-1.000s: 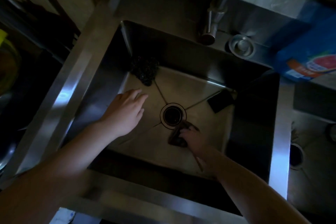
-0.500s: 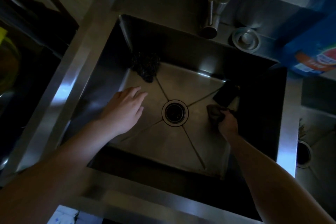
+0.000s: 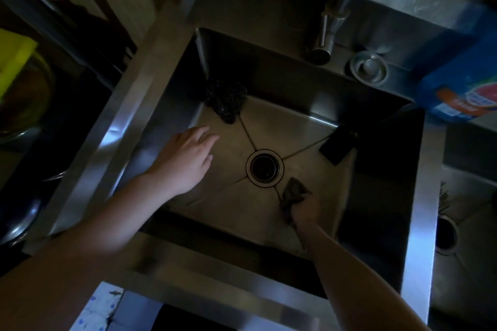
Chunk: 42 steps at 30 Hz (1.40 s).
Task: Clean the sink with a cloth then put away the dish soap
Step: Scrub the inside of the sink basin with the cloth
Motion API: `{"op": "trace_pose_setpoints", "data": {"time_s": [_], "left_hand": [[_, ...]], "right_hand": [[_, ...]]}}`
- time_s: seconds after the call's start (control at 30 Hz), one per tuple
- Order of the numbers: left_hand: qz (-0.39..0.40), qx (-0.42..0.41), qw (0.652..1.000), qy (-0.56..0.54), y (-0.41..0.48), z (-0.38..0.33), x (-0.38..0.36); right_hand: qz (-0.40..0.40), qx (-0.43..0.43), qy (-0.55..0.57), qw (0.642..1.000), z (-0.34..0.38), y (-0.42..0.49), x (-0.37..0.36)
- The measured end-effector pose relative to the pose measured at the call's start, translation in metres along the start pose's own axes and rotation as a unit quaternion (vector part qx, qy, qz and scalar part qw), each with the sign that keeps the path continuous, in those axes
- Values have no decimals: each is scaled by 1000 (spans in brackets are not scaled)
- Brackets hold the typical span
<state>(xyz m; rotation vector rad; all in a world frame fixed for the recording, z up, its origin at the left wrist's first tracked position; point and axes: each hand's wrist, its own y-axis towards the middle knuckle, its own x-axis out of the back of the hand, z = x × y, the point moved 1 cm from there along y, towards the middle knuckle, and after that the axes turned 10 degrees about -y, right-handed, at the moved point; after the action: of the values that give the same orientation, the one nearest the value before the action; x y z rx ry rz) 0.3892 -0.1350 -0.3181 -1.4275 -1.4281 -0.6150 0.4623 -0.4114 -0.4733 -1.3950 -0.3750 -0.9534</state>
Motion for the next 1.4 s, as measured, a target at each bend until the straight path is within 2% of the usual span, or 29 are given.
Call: {"op": "trace_pose_setpoints", "data": {"time_s": [0.1, 0.17, 0.27, 0.33, 0.47, 0.63, 0.73, 0.87, 1.0, 1.1, 1.27, 1.4], "left_hand": [[-5, 12, 1000, 1, -7, 7, 7], [-14, 17, 1000, -3, -12, 12, 11], [-34, 21, 999, -5, -16, 19, 15], [-46, 20, 999, -2, -17, 23, 16], [-55, 11, 998, 6, -20, 32, 14], [-41, 23, 999, -6, -24, 37, 3], [-30, 22, 999, -4, -25, 41, 0], [-41, 36, 998, -19, -27, 43, -1], [-14, 38, 998, 55, -29, 46, 1], [-24, 59, 988, 141, -35, 54, 1], [-57, 121, 984, 119, -37, 63, 20], [-59, 123, 985, 109, -40, 69, 26]], "right_hand": [[44, 51, -44, 997, 5, -17, -16], [90, 152, -134, 975, 9, -26, -26], [172, 314, -274, 893, 22, -39, -41], [190, 389, -332, 838, 34, -44, -54], [168, 493, -409, 749, 66, -46, -76], [126, 576, -431, 682, 117, -34, -93], [96, 587, -430, 679, 144, -16, -95], [77, 580, -415, 697, 170, 13, -90], [66, 561, -397, 724, 199, 35, -85], [50, 575, -382, 722, 219, 42, -82], [7, 601, -389, 698, 259, 47, -79], [8, 568, -406, 715, 273, 47, -75]]}}
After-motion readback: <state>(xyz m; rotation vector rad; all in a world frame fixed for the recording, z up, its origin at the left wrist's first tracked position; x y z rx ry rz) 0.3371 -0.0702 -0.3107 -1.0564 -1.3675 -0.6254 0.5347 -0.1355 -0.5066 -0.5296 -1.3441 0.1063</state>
